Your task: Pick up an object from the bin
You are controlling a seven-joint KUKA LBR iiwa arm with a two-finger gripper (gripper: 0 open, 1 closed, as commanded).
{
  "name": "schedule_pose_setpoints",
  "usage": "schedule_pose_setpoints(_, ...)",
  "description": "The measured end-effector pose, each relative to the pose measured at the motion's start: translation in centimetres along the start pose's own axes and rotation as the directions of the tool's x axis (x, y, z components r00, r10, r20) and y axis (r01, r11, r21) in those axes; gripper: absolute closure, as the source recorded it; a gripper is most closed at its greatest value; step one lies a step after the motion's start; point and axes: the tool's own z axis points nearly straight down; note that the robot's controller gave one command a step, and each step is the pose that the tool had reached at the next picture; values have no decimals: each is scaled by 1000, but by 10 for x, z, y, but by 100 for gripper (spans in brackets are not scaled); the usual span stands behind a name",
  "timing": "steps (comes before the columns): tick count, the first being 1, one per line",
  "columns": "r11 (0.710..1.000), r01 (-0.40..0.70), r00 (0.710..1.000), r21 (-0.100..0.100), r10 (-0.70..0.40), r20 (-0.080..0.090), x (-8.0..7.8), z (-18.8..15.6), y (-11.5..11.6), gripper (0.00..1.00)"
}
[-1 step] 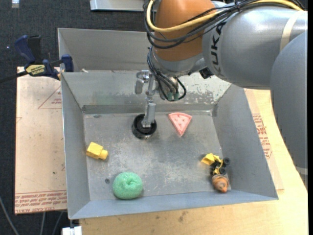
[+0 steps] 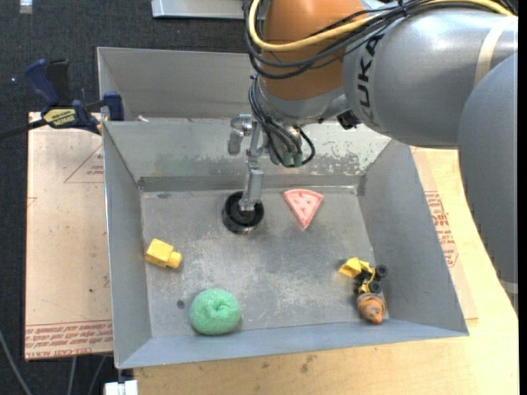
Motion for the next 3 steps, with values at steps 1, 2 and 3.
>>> schedule_pose_setpoints(1, 999, 41, 999, 0, -41, 4, 15, 71, 48, 0)
schedule_pose_setpoints(2, 1000, -30, 1000, -3, 30, 1, 26, 74, 112, 0)
schedule_pose_setpoints(3, 1000, 19, 1000, 1, -19, -3, 52, 75, 117, 0)
